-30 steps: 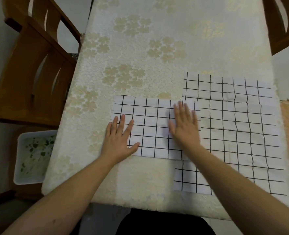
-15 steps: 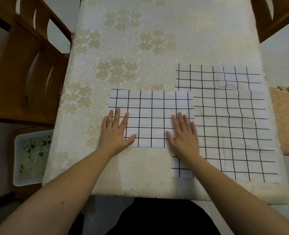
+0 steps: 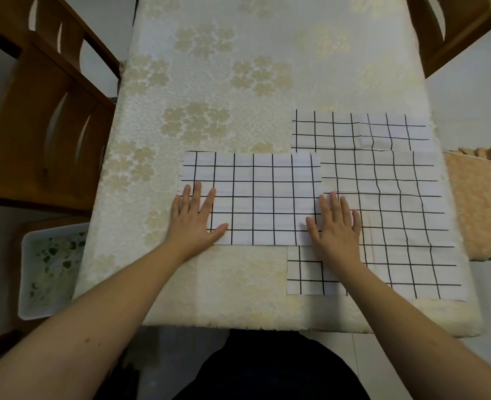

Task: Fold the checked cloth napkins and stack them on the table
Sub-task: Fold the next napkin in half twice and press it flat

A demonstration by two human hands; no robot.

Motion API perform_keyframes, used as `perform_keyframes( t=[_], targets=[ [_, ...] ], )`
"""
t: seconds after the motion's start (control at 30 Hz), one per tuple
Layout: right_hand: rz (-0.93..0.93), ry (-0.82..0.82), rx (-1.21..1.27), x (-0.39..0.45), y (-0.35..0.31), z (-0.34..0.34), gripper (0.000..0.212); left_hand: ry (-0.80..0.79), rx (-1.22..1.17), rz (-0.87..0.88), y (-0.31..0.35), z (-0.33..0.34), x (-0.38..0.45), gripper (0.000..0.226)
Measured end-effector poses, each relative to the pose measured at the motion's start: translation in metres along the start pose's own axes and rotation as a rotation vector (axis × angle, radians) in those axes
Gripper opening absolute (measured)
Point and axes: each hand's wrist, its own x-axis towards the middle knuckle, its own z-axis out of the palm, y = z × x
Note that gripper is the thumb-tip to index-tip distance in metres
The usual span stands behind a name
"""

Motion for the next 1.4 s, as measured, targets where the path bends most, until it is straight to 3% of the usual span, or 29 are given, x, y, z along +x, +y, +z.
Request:
perform_keyframes(
  t=[0.13, 0.27, 0.43, 0.57, 0.77, 0.9, 1.13, 1.23, 1.4],
  targets=[
    [0.213, 0.087, 0.148, -0.004, -0.012, -0.013, 0.047, -0.071, -0.154, -0.037, 0.002, -0.014, 0.002, 0.086],
    [0.424, 0.023, 0.241, -0.001, -0.015, -0.021, 0.05, 0.048, -0.095, -0.037, 0.016, -0.017, -0.003, 0.077],
    [0.497, -0.082, 0.246, 0.005, -0.019, -0.03, 0.049, 0.042, -0.055, 0.159, 0.049, -0.005, -0.014, 0.072],
    [0.55, -0.153, 0.279, 0.011, -0.017, -0.035, 0.039, -0.023, 0.008, 0.164, 0.057, 0.01, -0.018, 0.071],
    [0.531, -0.181, 0.265, 0.014, -0.022, -0.042, 0.021, -0.001, 0.03, 0.168, 0.056, 0.015, -0.019, 0.07],
    [0.507, -0.172, 0.41, 0.009, -0.025, -0.045, 0.009, 0.009, 0.024, 0.163, 0.057, 0.016, -0.019, 0.069],
    [0.425, -0.048, 0.689, -0.005, -0.039, -0.06, 0.025, 0.007, 0.018, 0.163, 0.056, 0.014, -0.02, 0.069],
    [0.345, -0.026, 0.785, -0.014, -0.058, -0.074, 0.011, 0.01, 0.009, 0.16, 0.058, 0.013, -0.02, 0.069],
    [0.219, 0.009, 0.939, -0.028, -0.1, -0.089, 0.008, 0.022, -0.009, 0.15, 0.059, 0.01, -0.021, 0.068]
  ],
)
